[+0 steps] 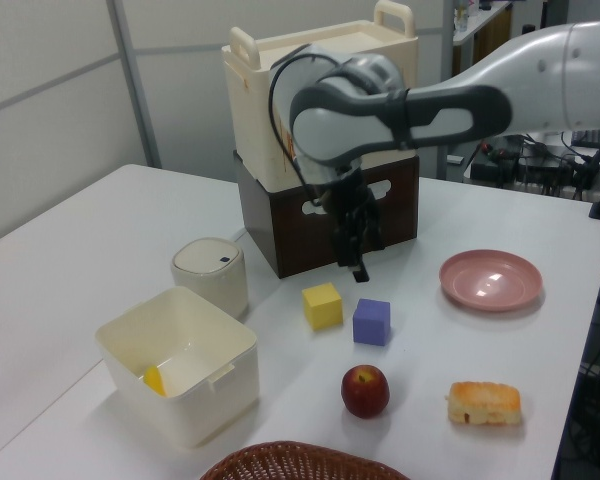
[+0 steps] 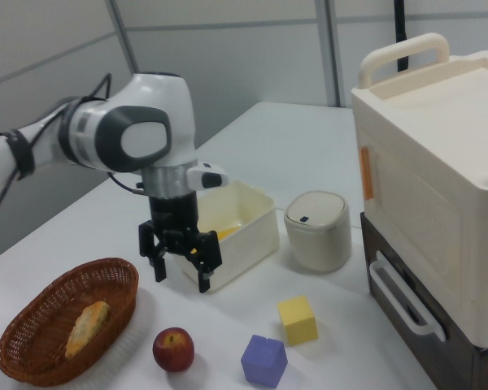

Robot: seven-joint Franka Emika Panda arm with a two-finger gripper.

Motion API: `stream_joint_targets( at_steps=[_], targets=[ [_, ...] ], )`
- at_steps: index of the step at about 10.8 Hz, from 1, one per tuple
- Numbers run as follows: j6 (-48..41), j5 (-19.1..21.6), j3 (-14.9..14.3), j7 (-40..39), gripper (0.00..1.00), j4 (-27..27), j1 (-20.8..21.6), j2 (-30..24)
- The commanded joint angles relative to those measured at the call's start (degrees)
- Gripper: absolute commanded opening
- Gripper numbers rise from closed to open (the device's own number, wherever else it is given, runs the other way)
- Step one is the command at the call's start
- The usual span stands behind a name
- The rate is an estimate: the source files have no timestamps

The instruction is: Put the bread in the basket

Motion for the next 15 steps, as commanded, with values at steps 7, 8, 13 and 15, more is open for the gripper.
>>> stream_joint_targets(
  at_steps=[7,8,13,15],
  targets=[
    [-0.12,-0.48,-0.18,-3.16,1.0,-21.71,1.0,-12.52],
    [-0.12,-0.48,-0.18,-2.73,1.0,-22.06,1.0,-10.6],
    [-0.2,-0.57,-0.09,-2.72,1.0,-22.15,1.96,-2.52],
    [-0.47,-0.74,-0.09,-3.08,1.0,-22.33,3.55,-0.13]
  ],
)
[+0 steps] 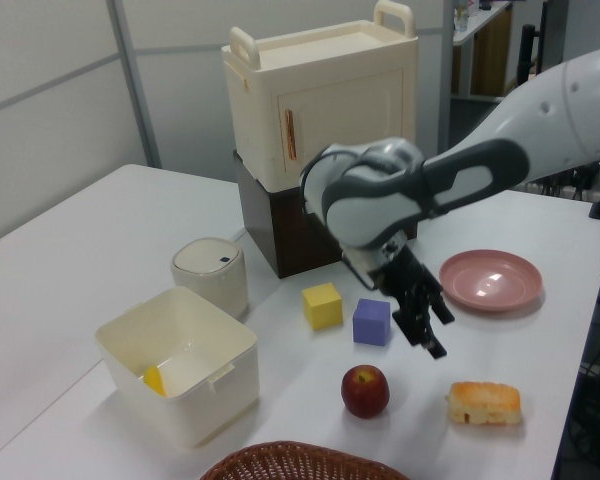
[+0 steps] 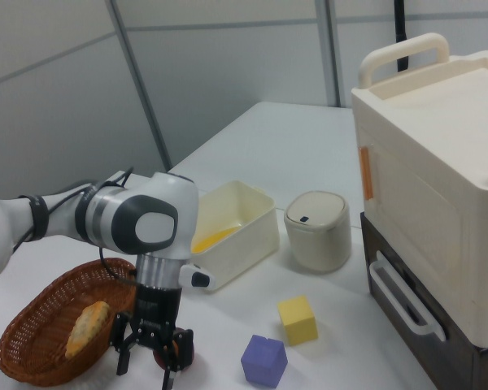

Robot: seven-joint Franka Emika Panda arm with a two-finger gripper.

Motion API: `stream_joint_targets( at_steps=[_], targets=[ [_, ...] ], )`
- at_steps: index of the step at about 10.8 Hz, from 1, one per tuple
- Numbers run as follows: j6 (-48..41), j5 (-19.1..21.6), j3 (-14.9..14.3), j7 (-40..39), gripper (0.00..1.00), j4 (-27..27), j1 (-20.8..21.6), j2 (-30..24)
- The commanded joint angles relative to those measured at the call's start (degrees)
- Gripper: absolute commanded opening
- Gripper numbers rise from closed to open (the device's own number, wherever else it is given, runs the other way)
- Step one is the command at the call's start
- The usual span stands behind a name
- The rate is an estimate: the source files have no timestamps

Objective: Put the bread in the basket
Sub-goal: 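Close the gripper on the square golden bread and lift it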

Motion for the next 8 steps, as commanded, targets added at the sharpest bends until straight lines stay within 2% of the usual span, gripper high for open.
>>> stream_joint_targets(
  at_steps=[1,5,8],
  targets=[
    [-0.33,-0.74,-0.42,-1.5,1.0,-1.15,2.9,2.51],
    [-1.91,-0.92,-0.33,-2.04,1.0,-2.65,4.13,5.23],
    [-3.84,-5.3,-0.33,-1.86,1.0,-2.65,5.71,9.27]
  ],
)
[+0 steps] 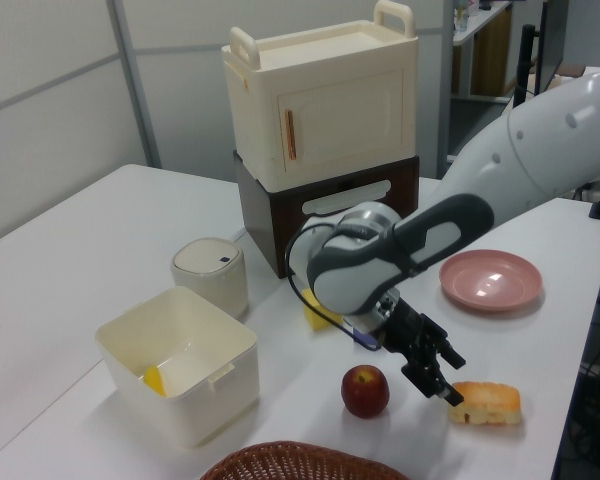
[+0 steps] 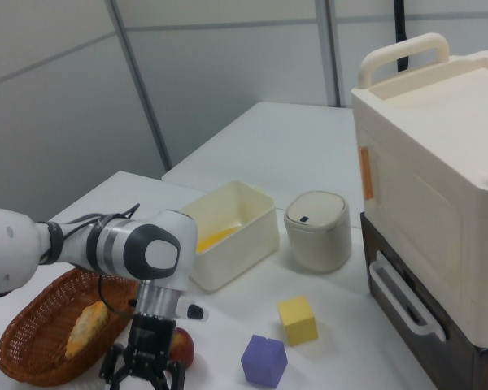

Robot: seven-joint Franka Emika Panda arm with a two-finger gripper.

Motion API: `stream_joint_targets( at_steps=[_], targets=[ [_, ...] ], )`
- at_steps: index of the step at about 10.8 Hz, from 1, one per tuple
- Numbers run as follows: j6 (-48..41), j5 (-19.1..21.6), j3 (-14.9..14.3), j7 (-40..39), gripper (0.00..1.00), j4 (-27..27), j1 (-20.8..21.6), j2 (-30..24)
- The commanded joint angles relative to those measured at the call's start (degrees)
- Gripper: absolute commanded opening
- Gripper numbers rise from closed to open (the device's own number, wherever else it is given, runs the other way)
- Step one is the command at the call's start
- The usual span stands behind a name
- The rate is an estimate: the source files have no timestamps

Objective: Put the bread in the basket
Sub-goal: 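Close the gripper on the square golden bread and lift it, then carry the bread over the wicker basket beside the bread roll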

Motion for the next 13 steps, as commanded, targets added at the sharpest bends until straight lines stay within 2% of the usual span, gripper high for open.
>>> stream_joint_targets(
  at_steps=[1,2,3,5,6,7,8,13],
  targets=[
    [-2.13,-4.27,-0.36,-0.75,1.0,-0.14,1.88,3.13],
    [-1.96,-4.36,-0.36,-0.49,1.0,0.12,1.88,3.31],
    [-1.79,-4.36,-0.36,-0.32,0.94,0.21,1.88,3.4],
    [-1.35,-5.06,-0.36,-0.4,0.46,0.47,2.41,4.37],
    [-1.34,-5.15,-0.36,-0.4,0.18,0.91,2.67,4.28],
    [-1.34,-5.15,-0.36,-0.32,0.03,1.78,2.59,4.2],
    [-1.52,-5.15,-0.36,-0.23,0.0,3.01,2.59,4.02],
    [-5.02,-4.98,0.43,2.15,0.0,9.25,3.2,2.35]
  ],
)
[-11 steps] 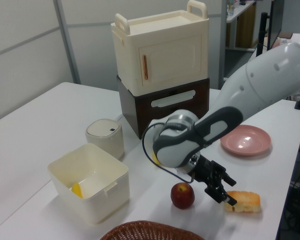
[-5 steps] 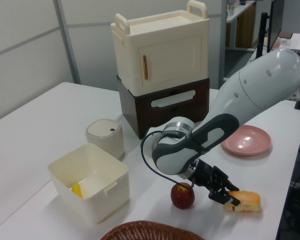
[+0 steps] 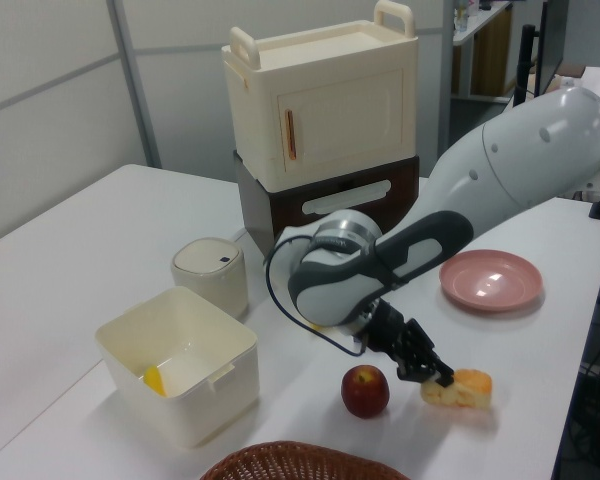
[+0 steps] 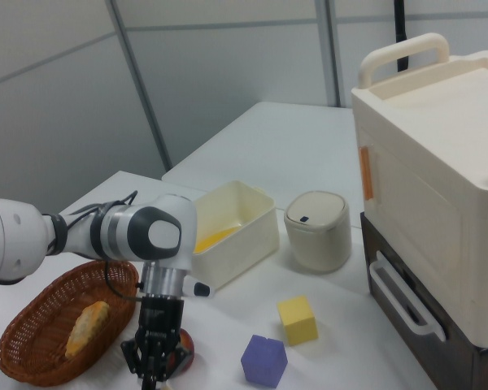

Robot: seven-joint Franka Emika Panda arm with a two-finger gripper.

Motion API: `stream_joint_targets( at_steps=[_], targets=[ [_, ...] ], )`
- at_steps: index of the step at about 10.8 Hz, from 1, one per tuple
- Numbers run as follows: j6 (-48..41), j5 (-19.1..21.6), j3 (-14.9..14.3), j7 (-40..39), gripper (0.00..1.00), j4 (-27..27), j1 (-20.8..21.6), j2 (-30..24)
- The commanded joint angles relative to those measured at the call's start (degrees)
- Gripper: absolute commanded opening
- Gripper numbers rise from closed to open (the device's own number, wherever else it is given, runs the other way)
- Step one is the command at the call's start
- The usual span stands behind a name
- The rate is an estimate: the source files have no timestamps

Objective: Put the bread in the basket
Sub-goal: 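Carry the bread over the wicker basket beside the bread roll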

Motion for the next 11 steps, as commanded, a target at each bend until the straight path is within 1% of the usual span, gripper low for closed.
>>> stream_joint_targets(
  at_steps=[1,3,4,5,6,7,8,9,10,11],
  targets=[
    [-6.31,-0.62,1.74,1.47,0.0,5.13,1.51,-1.78],
    [-9.23,0.87,4.54,1.56,0.0,10.58,1.42,-2.22],
    [-9.85,3.23,5.87,1.64,0.0,13.04,1.33,-2.83],
    [-9.85,6.91,6.14,2.34,0.0,15.33,1.42,-3.7],
    [-9.33,11.03,6.32,5.39,0.0,17.27,1.59,-4.06],
    [-8.8,14.12,7.97,8.82,0.0,18.76,1.68,-4.15],
    [-7.67,15.63,10.42,12.25,0.0,19.48,1.77,-4.15],
    [-4.44,16.43,13.23,16.37,0.0,19.4,1.68,-4.06],
    [-0.49,17.31,15.44,21.02,0.48,19.22,1.68,-4.06],
    [2.25,17.4,16.5,26.12,0.99,18.87,1.94,-3.89]
  ],
)
